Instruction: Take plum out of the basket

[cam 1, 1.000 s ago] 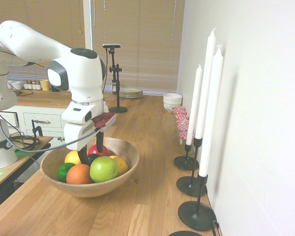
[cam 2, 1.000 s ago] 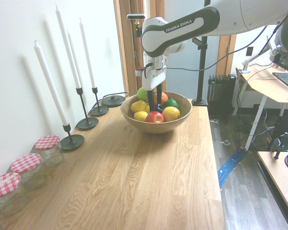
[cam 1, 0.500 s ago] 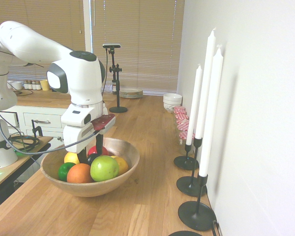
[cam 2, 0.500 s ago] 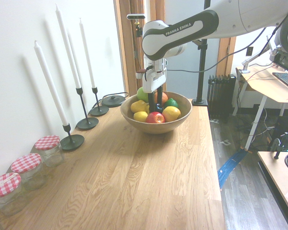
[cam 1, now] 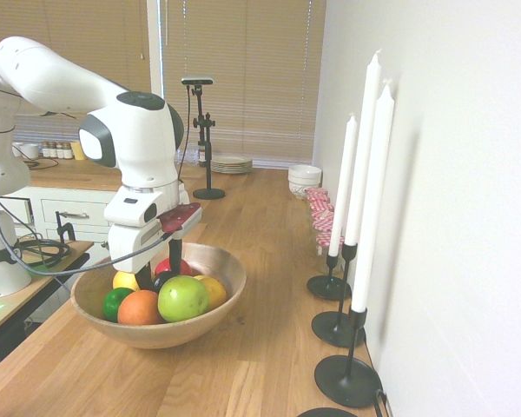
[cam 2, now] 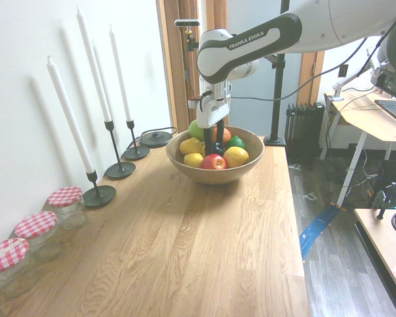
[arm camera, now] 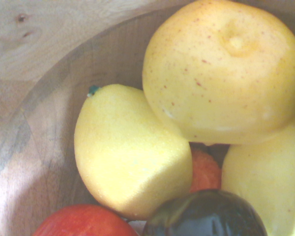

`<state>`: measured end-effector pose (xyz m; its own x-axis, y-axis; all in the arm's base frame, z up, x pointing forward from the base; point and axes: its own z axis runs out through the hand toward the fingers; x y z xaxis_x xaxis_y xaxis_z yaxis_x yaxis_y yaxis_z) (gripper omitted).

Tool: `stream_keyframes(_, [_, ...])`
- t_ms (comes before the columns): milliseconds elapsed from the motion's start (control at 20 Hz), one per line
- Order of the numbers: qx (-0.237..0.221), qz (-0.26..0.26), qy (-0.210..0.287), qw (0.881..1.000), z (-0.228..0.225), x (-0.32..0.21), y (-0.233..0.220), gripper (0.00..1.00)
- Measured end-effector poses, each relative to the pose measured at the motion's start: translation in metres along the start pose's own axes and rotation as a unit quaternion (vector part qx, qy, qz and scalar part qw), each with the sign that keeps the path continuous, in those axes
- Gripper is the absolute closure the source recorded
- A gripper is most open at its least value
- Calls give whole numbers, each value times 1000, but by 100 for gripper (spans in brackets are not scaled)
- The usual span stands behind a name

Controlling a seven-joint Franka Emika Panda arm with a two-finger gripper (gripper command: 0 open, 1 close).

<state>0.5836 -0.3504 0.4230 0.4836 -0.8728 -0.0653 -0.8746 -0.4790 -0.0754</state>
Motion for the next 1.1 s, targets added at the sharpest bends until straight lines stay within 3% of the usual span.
stream_keyframes(700, [-1, -2, -8, 1000, 9, -4, 11, 100])
stream_keyframes(850, [8, -11, 3, 1000, -13, -14, 4, 100])
stream_keyframes(1100, [35, -39, 28, 998, -90, -58, -18, 100])
